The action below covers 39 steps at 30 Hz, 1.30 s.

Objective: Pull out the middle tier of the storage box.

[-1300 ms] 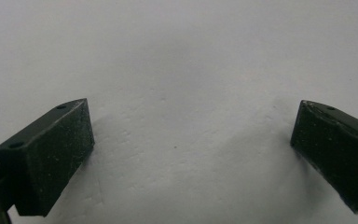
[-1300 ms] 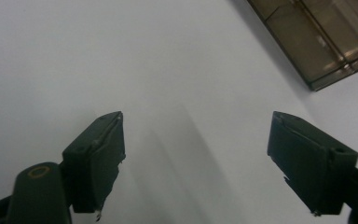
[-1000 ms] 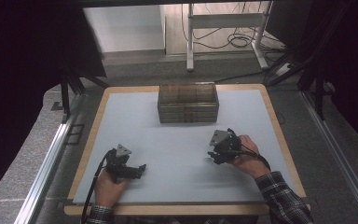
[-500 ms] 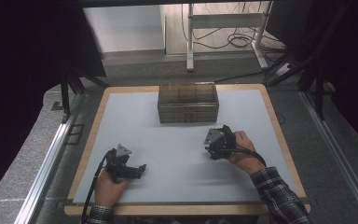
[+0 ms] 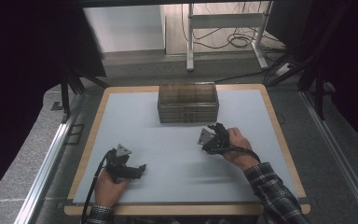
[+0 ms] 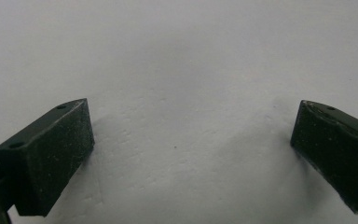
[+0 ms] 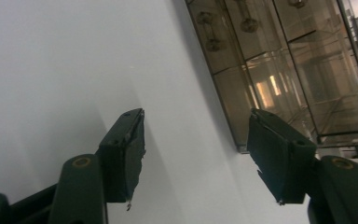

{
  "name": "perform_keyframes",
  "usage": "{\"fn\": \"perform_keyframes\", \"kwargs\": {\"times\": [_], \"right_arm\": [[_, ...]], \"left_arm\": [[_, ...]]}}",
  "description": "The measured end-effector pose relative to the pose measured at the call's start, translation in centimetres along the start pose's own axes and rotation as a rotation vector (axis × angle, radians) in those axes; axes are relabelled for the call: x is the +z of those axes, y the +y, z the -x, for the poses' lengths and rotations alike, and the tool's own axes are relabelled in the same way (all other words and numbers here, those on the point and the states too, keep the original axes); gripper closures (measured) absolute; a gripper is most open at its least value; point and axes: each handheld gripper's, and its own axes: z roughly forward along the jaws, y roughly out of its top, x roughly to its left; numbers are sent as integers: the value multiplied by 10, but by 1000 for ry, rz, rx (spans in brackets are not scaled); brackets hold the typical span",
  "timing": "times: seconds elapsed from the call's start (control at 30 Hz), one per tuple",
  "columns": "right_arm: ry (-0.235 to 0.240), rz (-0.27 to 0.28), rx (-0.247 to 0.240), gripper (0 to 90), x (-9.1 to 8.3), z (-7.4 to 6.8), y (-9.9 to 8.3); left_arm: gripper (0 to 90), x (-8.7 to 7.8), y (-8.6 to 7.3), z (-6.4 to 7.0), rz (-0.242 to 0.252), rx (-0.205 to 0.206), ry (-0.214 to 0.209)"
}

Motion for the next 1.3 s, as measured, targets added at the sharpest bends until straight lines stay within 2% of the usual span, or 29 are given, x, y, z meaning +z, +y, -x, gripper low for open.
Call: {"fn": "perform_keyframes", "kwargs": {"times": [0.2,0.3,0.67,0.9,1.03,1.2,1.27,1.3], "right_arm": [[-40,-12,-49,409,6,0,5],[-76,-20,-97,432,10,-1,10],[-153,-29,-165,490,21,-1,21],[-216,-56,-240,523,32,-3,31],[-240,-62,-265,537,36,-4,35],[-279,-75,-333,566,44,-5,43],[-285,-74,-331,574,46,-5,43],[-294,-80,-363,587,49,-5,45]], "left_arm": [[0,0,0,0,-3,3,-1],[0,0,0,0,-3,4,-1],[0,0,0,0,-5,6,0],[0,0,0,0,-5,6,0],[0,0,0,0,-5,6,0],[0,0,0,0,-4,6,0],[0,0,0,0,-4,5,0],[0,0,0,0,-5,5,-1]]}}
